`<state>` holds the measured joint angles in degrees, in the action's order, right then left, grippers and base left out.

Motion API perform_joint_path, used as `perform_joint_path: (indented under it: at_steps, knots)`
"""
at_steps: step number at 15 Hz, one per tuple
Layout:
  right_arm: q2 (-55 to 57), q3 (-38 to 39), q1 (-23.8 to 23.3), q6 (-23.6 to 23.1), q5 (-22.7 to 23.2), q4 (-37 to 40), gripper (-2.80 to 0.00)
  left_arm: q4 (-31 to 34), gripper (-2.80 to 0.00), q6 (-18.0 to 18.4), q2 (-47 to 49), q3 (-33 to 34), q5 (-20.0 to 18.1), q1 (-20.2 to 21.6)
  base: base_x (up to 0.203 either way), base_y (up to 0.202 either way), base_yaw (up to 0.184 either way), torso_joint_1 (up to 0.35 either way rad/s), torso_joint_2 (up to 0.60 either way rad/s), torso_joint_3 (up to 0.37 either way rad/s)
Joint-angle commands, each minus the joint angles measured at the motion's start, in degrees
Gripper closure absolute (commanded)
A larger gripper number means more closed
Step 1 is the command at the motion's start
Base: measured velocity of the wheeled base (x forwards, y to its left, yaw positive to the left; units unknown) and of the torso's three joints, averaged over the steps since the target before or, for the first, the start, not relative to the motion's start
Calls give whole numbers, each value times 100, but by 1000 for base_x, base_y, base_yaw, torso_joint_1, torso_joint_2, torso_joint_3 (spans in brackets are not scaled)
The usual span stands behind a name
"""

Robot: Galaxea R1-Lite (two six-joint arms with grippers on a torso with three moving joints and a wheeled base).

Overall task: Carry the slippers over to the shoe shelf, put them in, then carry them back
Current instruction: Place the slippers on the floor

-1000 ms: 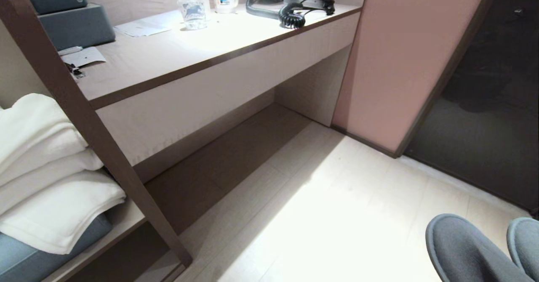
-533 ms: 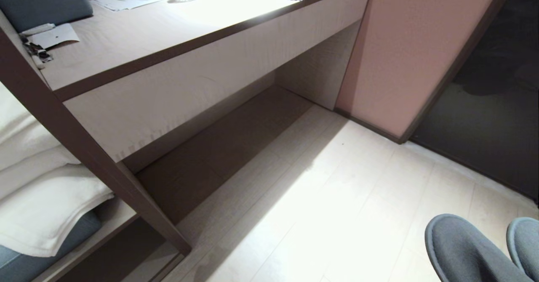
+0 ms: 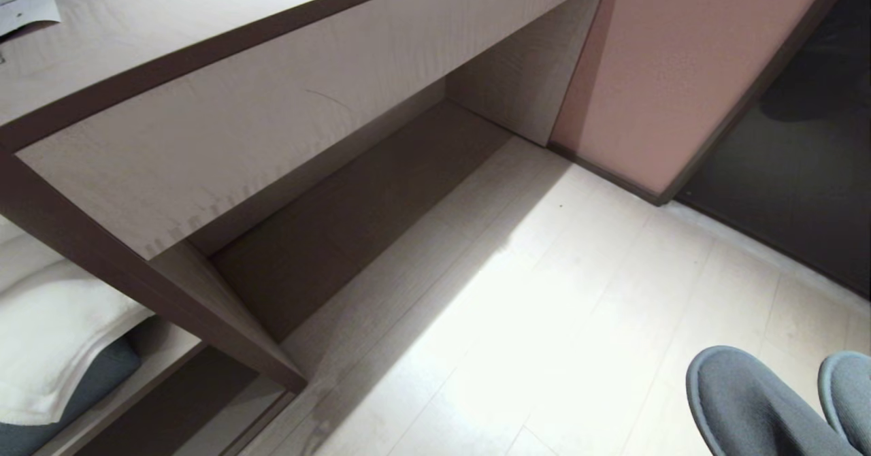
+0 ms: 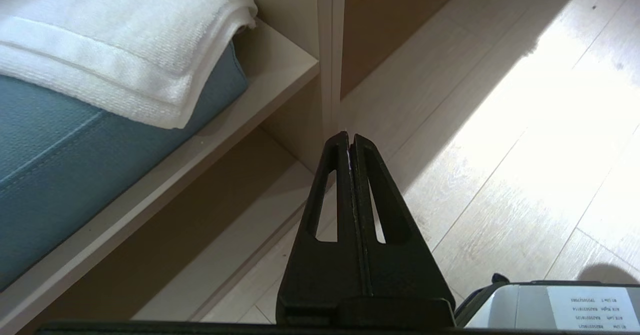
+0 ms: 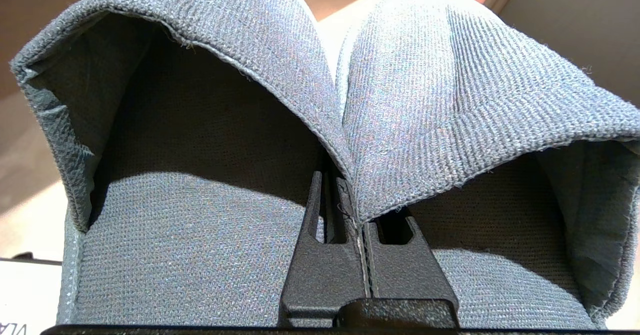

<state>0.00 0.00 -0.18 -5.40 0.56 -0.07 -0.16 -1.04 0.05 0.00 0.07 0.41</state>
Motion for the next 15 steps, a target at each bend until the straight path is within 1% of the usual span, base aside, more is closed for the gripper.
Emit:
perform_joint_path:
  at_steps: [1, 15]
  knots:
    - [9, 0, 5, -5, 2, -1, 0, -2, 0, -2, 4, 0, 1, 2, 0, 0, 0, 3, 2, -201]
    - [9, 0, 1, 7, 6, 2, 0, -2, 0, -2, 4, 0, 1, 2, 0, 0, 0, 3, 2, -197]
